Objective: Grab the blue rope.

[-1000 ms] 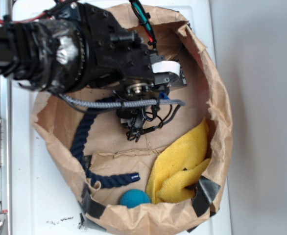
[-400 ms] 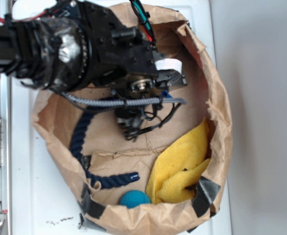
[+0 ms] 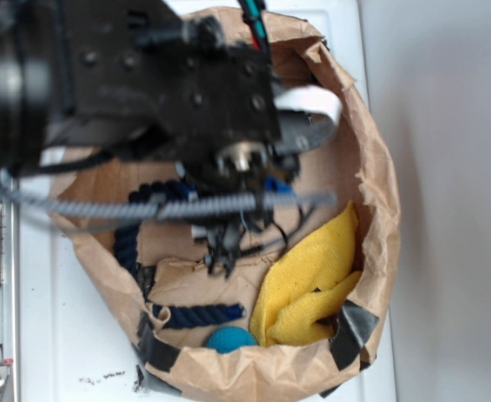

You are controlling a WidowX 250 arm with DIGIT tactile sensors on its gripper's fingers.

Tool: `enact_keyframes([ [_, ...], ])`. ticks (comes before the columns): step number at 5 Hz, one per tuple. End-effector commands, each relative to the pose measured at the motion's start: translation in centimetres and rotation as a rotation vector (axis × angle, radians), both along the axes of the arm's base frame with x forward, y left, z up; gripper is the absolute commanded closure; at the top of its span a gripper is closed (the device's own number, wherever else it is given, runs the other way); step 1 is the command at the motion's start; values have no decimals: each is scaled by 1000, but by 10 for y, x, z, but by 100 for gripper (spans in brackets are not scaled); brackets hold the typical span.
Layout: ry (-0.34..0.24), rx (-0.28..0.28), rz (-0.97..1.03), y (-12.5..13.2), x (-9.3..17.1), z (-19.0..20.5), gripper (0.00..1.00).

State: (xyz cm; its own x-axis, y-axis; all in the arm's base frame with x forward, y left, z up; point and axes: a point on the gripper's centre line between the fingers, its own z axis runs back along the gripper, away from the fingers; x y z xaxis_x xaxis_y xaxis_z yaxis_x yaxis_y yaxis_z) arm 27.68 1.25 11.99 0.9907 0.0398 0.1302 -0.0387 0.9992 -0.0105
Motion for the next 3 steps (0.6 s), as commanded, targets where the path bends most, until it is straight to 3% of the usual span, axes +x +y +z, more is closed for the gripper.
enact_keyframes([
  [1,-83,110,-14,-42,9,75,100],
  [3,-49,122,-3,-37,21,81,100],
])
